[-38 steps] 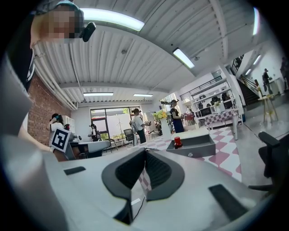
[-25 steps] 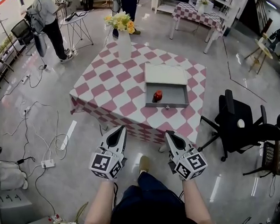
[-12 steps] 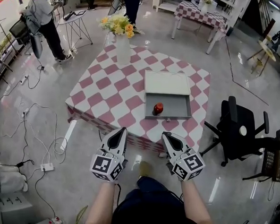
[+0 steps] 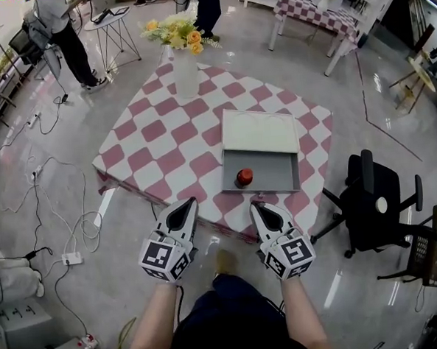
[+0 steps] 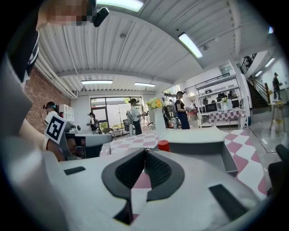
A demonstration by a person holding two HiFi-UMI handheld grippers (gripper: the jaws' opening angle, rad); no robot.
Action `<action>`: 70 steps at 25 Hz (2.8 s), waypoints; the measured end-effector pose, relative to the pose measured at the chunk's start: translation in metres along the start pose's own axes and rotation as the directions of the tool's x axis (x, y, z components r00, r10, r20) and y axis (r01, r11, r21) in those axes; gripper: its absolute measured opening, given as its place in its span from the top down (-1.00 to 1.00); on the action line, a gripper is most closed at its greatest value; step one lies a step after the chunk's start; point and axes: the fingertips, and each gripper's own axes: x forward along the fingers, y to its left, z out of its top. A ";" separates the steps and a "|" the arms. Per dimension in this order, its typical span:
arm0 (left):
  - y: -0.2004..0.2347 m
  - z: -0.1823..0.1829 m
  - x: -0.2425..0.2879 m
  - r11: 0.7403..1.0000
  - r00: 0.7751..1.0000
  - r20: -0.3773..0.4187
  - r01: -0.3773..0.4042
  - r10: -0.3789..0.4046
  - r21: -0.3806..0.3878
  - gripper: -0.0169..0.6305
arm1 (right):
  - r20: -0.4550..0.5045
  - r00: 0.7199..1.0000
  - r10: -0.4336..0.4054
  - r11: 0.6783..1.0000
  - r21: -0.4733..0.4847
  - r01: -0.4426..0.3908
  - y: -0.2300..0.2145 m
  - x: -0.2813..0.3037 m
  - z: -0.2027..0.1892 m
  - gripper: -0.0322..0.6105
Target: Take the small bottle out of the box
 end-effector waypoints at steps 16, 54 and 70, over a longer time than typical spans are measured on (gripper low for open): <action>0.008 -0.007 0.049 0.999 1.000 -0.015 -0.006 0.006 -0.032 0.94 | -0.043 0.999 -0.021 0.998 -0.060 0.018 -0.040 0.038 0.000 0.65; 0.041 -0.030 0.107 0.993 0.988 -0.111 0.098 -0.104 -0.058 0.94 | -0.134 0.984 -0.120 0.987 -0.123 0.103 -0.061 0.099 -0.015 0.37; 0.041 -0.034 0.100 0.995 0.988 -0.127 0.087 -0.093 -0.053 0.94 | -0.141 0.976 -0.167 0.979 -0.143 0.147 -0.065 0.101 -0.012 0.44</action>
